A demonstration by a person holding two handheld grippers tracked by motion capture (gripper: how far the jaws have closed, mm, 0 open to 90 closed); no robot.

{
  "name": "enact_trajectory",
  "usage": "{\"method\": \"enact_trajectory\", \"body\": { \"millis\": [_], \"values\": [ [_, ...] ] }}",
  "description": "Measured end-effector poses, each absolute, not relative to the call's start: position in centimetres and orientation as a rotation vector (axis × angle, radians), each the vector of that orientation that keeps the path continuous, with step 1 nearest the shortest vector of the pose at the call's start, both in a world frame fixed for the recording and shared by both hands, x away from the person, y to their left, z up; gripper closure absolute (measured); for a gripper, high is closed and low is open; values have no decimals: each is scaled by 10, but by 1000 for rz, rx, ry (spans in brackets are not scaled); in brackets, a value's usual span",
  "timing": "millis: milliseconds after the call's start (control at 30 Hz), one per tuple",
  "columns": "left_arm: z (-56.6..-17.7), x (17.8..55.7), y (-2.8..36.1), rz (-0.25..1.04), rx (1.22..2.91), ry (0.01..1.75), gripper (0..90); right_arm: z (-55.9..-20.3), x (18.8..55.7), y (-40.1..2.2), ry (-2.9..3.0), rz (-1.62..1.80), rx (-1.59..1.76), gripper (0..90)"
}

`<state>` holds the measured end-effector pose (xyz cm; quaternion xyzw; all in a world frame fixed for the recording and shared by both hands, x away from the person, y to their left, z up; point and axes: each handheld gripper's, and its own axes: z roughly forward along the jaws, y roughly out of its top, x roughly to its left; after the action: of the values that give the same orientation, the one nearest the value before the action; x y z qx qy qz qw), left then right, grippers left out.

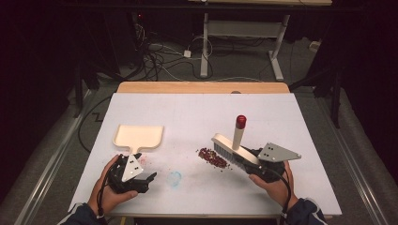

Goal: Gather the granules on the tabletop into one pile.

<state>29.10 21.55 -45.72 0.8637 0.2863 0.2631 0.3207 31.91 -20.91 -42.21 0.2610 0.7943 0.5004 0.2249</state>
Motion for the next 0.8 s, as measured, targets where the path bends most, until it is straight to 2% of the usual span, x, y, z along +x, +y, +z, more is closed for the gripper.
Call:
{"method": "enact_trajectory", "body": {
  "millis": [400, 800],
  "values": [
    [-457, 291, 215, 684, 2273, 747, 177, -444, 326, -224, 2050, 1177, 1026, 676],
    [-458, 289, 210, 684, 2294, 706, 183, -429, 324, -203, 2197, 1020, 1118, 679]
  ]
}}
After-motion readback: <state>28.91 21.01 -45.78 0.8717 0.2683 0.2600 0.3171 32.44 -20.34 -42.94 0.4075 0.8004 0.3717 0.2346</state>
